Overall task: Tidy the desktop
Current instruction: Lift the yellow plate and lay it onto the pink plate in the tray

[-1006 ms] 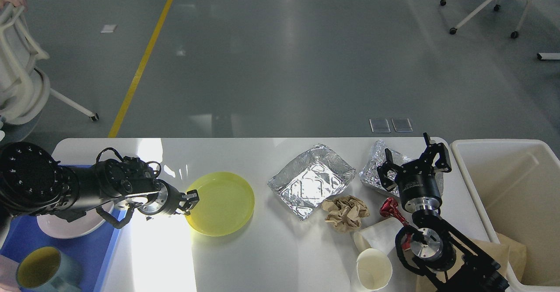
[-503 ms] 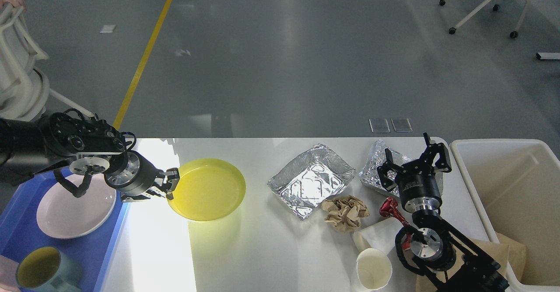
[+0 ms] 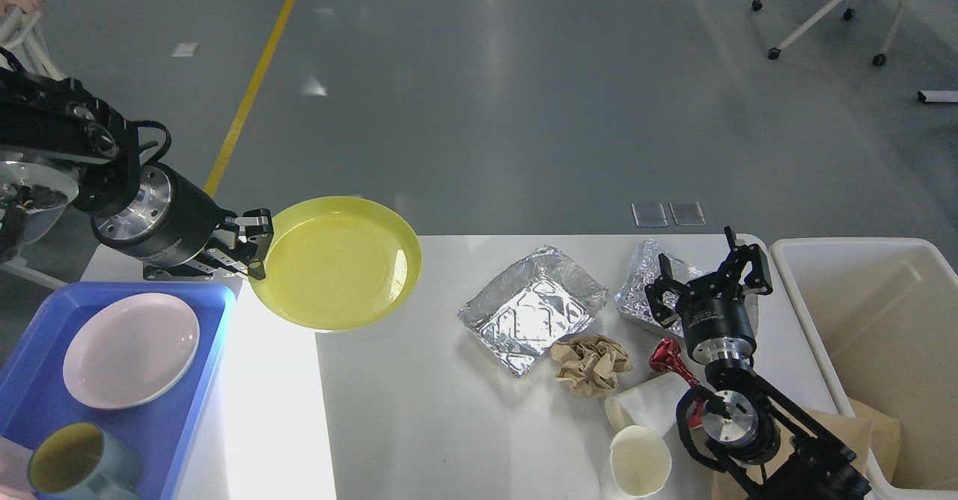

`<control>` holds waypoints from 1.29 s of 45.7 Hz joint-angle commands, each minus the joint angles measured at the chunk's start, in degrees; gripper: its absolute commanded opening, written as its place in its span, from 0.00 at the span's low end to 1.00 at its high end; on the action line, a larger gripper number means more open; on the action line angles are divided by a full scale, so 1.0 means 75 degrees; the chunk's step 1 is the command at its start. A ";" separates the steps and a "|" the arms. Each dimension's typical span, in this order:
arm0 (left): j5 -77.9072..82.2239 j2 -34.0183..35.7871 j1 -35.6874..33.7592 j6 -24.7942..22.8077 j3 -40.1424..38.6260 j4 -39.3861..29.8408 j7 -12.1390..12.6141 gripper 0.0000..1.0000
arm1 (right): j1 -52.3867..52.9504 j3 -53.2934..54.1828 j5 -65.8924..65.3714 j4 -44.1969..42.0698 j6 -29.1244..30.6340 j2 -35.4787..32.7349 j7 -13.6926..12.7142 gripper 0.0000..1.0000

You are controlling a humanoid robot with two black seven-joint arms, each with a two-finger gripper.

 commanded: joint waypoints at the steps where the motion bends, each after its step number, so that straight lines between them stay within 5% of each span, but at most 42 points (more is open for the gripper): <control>1: -0.0979 -0.0526 -0.1117 -0.0485 0.0861 -0.0389 -0.0409 0.00 | 0.0000 0.0000 0.0000 0.0000 0.0000 0.0002 0.0000 1.00; 7: -0.1227 -0.0586 -0.1482 -0.1260 0.1261 -0.0424 -0.0796 0.00 | 0.0000 0.0000 0.0000 0.0000 0.0000 -0.0010 0.0000 1.00; 18: -0.1192 -0.0293 -0.1365 -0.1377 0.1658 -0.0284 -0.0820 0.00 | 0.0000 0.0000 0.0000 0.0000 0.0000 0.0002 0.0000 1.00; 29: -0.0970 0.0901 -0.0569 -0.1459 0.2573 0.0851 -0.0750 0.00 | -0.0011 0.0000 0.0012 0.0000 0.0000 0.0002 0.0000 1.00; 45: -0.0289 0.3562 0.2922 -0.1471 0.1555 0.4308 -0.0726 0.00 | -0.0012 0.0000 0.0011 0.0000 0.0000 0.0002 0.0000 1.00; 59: -0.0313 0.3668 0.7117 -0.1319 -0.1198 0.6804 -0.0387 0.00 | 0.0000 0.0000 0.0000 0.0000 0.0000 0.0002 0.0000 1.00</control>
